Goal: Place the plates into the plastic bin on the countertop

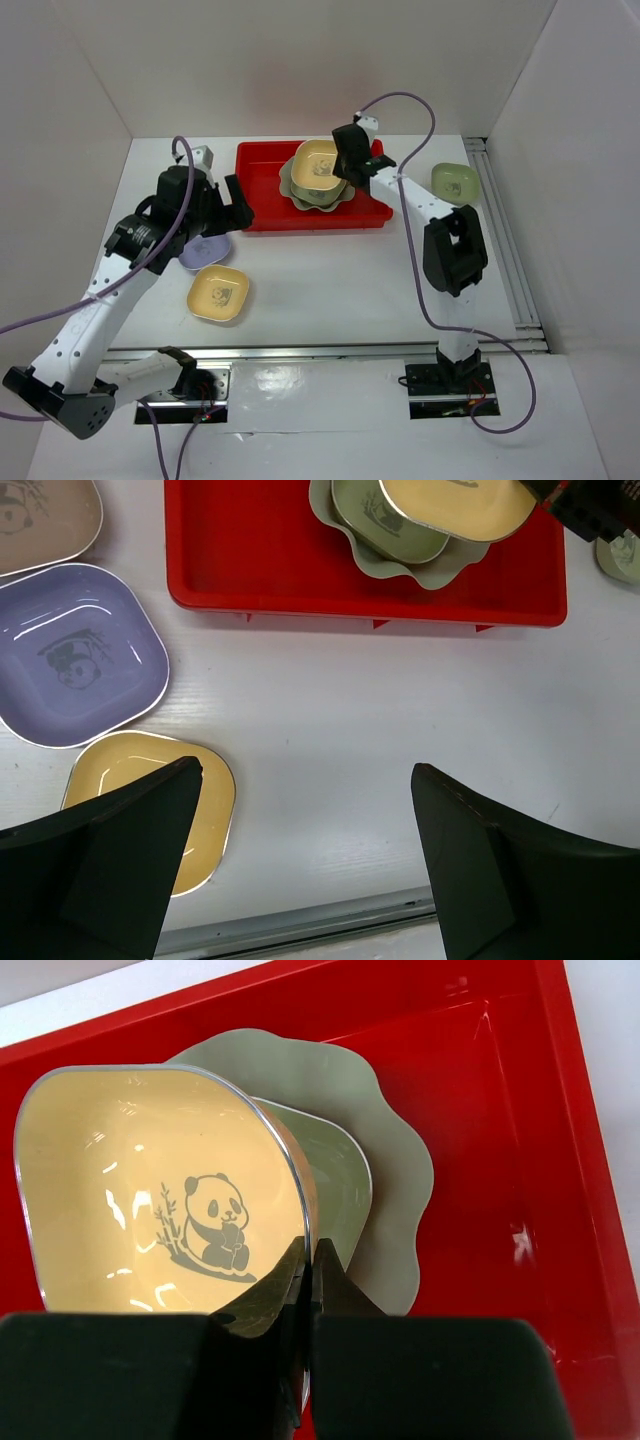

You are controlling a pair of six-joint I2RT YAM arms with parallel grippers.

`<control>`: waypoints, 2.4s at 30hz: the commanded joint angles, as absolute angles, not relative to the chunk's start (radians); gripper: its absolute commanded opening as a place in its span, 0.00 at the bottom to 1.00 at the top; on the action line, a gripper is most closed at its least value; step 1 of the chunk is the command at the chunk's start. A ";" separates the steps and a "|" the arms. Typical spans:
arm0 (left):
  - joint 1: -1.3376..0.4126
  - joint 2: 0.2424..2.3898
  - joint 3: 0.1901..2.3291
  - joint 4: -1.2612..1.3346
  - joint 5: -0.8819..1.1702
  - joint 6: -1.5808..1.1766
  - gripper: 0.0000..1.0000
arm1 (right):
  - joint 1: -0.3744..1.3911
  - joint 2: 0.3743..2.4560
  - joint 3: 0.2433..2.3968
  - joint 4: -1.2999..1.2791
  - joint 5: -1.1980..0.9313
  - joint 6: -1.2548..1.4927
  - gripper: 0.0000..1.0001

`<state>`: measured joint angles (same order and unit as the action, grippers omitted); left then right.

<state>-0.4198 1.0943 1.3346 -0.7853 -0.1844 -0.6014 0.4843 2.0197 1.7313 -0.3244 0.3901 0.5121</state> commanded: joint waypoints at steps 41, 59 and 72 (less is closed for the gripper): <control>-0.325 1.006 1.230 -0.735 -0.074 -0.511 0.99 | 0.125 1.801 1.676 -0.465 0.411 0.614 0.99; -0.325 0.988 1.089 -0.630 0.092 -0.492 0.99 | -0.186 2.039 1.695 -0.494 0.439 0.451 0.95; -0.325 0.968 1.057 -0.621 0.101 -0.483 0.99 | -0.176 2.092 1.569 -0.365 0.440 0.499 0.80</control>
<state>-0.3298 0.9985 1.0710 -0.6628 0.0814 -0.5148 -0.1867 2.0846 1.5768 -0.4461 0.4221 0.4808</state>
